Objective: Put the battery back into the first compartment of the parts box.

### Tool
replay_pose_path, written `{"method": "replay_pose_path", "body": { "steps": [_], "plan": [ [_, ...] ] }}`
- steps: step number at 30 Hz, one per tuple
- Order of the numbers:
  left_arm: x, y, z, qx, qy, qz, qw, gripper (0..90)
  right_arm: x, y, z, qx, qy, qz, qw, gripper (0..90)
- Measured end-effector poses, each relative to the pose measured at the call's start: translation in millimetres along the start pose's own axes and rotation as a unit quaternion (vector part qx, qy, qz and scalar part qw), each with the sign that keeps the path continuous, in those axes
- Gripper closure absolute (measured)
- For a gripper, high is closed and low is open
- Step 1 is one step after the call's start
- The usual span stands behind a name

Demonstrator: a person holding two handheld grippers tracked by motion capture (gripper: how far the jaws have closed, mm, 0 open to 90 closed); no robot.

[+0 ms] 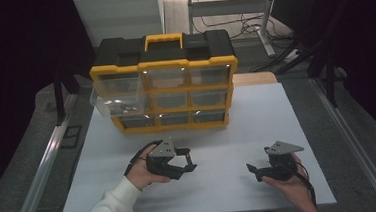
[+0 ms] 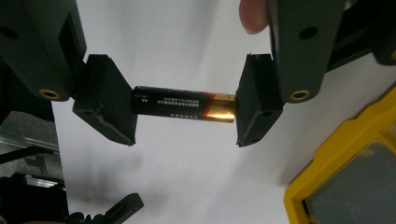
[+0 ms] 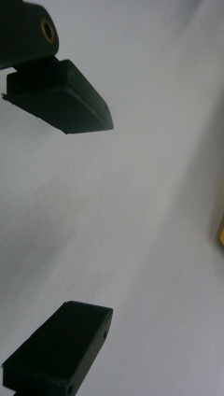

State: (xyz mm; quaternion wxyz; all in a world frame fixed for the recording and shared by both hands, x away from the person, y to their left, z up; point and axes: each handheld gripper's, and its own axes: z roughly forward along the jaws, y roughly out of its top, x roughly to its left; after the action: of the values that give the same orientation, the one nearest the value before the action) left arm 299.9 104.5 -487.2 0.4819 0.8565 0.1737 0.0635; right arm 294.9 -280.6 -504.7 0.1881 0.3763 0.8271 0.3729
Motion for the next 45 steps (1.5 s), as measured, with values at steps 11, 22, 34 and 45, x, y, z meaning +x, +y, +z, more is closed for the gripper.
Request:
{"method": "replay_pose_path", "body": {
  "steps": [11, 22, 34, 45],
  "plan": [
    [0.1, 0.9, -24.8, -0.044, 0.009, -0.012, 0.9989, 40.9, -0.4, -0.2, -0.4, -0.001, 0.000, 0.001, 1.0000, 9.7],
    [4.0, -1.5, -48.4, -0.089, 0.014, -0.031, 0.9955, 40.9, 0.0, 0.0, -0.2, 0.000, 0.000, 0.000, 1.0000, 9.7],
    [4.9, 5.9, -75.0, -0.137, 0.029, -0.043, 0.9893, 40.9, 0.3, 0.1, -0.2, 0.000, 0.000, 0.000, 1.0000, 9.8],
    [2.8, 15.8, -94.9, -0.164, 0.031, -0.036, 0.9854, 40.9, 0.5, 0.2, -0.1, 0.000, 0.000, 0.000, 1.0000, 9.7]
  ]
}}
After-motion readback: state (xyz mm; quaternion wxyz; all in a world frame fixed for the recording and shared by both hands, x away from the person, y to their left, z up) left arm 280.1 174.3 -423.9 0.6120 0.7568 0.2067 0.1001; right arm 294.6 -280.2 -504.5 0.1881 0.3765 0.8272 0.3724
